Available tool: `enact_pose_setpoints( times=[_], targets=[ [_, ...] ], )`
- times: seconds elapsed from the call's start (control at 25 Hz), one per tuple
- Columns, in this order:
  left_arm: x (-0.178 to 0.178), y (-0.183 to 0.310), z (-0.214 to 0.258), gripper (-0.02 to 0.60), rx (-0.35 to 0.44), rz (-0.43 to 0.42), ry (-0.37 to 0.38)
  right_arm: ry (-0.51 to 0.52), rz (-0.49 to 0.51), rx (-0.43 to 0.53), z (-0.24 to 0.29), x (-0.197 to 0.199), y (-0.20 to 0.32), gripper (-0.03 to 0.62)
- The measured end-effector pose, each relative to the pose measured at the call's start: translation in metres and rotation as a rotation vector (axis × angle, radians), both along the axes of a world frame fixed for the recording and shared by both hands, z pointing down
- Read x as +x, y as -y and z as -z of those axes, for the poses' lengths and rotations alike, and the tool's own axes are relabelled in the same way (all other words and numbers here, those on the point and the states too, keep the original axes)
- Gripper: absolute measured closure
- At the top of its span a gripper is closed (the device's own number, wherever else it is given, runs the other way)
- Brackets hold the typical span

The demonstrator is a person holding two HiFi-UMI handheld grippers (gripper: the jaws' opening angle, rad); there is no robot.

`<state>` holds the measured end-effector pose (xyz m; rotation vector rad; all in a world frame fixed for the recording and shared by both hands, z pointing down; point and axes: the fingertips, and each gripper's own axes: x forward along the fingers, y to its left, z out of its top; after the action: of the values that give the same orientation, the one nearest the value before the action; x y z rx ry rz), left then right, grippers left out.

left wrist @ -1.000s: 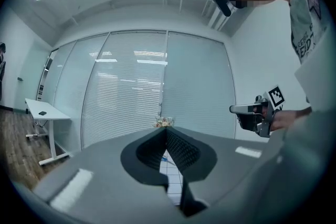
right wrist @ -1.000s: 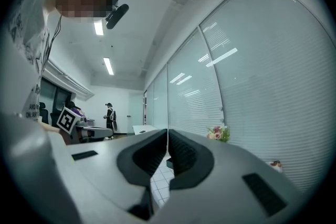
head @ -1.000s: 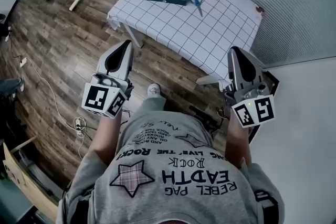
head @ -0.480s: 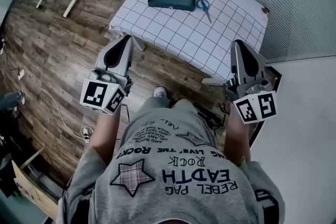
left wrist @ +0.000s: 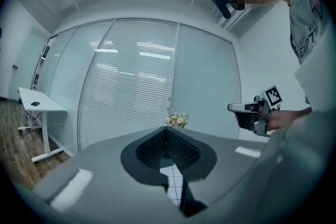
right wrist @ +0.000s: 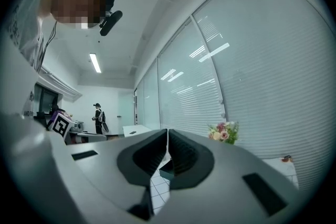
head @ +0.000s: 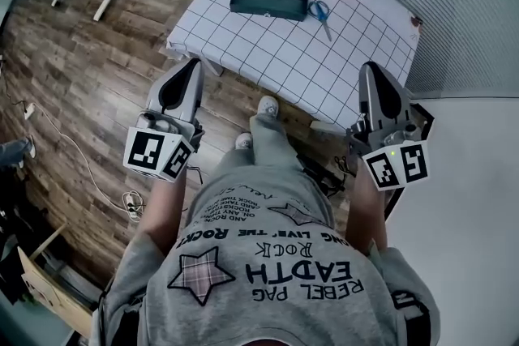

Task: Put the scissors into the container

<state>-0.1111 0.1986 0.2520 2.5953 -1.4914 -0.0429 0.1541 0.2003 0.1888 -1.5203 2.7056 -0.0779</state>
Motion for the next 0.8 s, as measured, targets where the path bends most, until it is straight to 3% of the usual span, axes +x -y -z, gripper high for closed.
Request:
enact_pose_setpoints(
  times=[0.28, 0.8],
  targets=[
    [0.004, 0.053, 0.008, 0.572, 0.015, 0.04, 0.009, 0.005, 0.051, 0.011, -0.001, 0.003, 0.067, 0.577],
    [0.048, 0.153, 0.014, 0.572, 0.026, 0.042, 0.012, 0.02, 0.082, -0.009, -0.009, 0.043, 0.165, 0.577]
  ],
)
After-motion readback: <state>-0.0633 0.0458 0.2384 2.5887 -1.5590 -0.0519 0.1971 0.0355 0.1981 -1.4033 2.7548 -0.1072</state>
